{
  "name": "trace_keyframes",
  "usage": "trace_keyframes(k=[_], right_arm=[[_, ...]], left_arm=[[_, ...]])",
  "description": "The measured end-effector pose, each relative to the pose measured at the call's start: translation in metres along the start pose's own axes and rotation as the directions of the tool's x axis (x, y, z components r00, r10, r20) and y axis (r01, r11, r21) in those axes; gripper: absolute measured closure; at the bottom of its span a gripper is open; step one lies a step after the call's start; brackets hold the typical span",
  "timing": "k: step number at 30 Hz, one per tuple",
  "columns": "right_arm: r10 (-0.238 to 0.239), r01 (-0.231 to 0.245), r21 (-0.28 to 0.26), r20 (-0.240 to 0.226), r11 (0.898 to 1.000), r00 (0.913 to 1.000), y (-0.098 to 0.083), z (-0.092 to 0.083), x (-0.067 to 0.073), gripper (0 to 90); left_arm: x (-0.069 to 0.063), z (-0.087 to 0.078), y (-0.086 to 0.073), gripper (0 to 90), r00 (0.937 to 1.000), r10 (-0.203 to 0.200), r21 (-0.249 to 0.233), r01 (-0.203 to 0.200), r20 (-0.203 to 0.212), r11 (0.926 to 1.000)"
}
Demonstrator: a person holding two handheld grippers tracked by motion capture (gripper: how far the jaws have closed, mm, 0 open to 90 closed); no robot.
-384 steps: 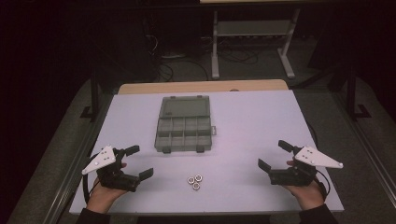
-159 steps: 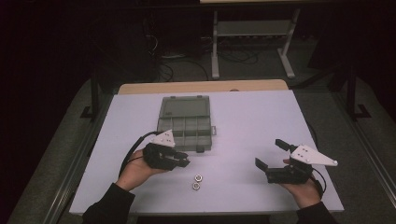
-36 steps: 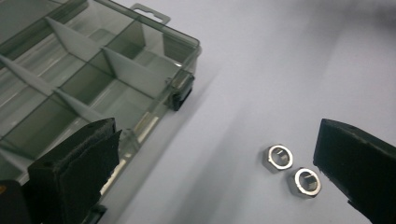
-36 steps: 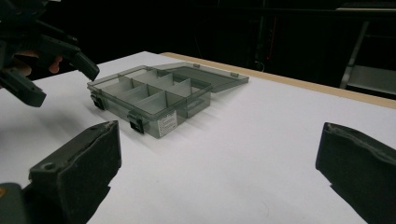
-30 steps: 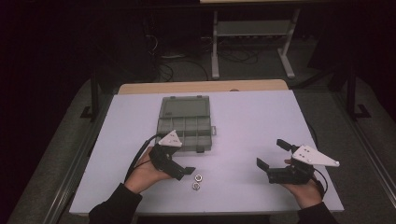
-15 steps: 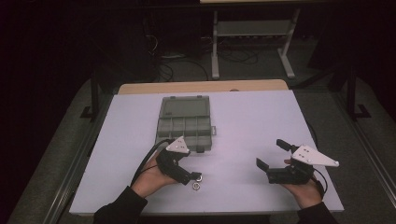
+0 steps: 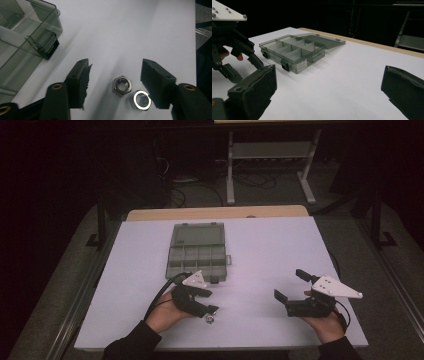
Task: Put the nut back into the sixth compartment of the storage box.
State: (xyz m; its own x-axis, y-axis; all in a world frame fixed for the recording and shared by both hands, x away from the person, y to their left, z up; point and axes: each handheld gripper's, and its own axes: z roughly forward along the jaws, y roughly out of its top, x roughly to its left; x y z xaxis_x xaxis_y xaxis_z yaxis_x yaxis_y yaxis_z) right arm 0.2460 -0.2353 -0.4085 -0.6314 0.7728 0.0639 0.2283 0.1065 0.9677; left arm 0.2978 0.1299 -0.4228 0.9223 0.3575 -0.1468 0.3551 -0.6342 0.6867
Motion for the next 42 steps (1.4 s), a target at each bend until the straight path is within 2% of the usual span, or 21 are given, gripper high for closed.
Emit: trace_keyframes(k=[4, 12, 19, 33, 42], right_arm=[[0.003, -0.003, -0.001, 0.0, 1.0, 1.0, 0.0, 0.0, 0.0, 0.0], [0.0, 0.0, 0.0, 0.0, 1.0, 1.0, 0.0, 0.0, 0.0, 0.0], [-0.001, 0.001, 0.001, 0.0, 1.0, 1.0, 0.0, 0.0, 0.0, 0.0], [0.001, -0.001, 0.001, 0.001, 1.0, 1.0, 0.0, 0.0, 0.0, 0.0], [0.0, 0.0, 0.001, 0.001, 1.0, 1.0, 0.0, 0.0, 0.0, 0.0]], left_arm=[[-0.001, 0.004, -0.001, 49.6, 0.9999, 0.008, 0.019, -0.008, 0.01, 0.9998], [-0.001, 0.008, -0.002, 56.4, 0.9997, 0.011, 0.036, -0.012, 0.022, 0.9993], [-0.002, 0.011, -0.003, 60.3, 0.9994, 0.014, 0.038, -0.015, 0.032, 0.9992], [-0.002, 0.016, -0.005, 65.4, 0.999, 0.032, 0.078, -0.034, 0.032, 0.9964], [-0.001, 0.018, -0.006, 68.5, 0.9992, 0.026, 0.081, -0.028, 0.031, 0.9964]])
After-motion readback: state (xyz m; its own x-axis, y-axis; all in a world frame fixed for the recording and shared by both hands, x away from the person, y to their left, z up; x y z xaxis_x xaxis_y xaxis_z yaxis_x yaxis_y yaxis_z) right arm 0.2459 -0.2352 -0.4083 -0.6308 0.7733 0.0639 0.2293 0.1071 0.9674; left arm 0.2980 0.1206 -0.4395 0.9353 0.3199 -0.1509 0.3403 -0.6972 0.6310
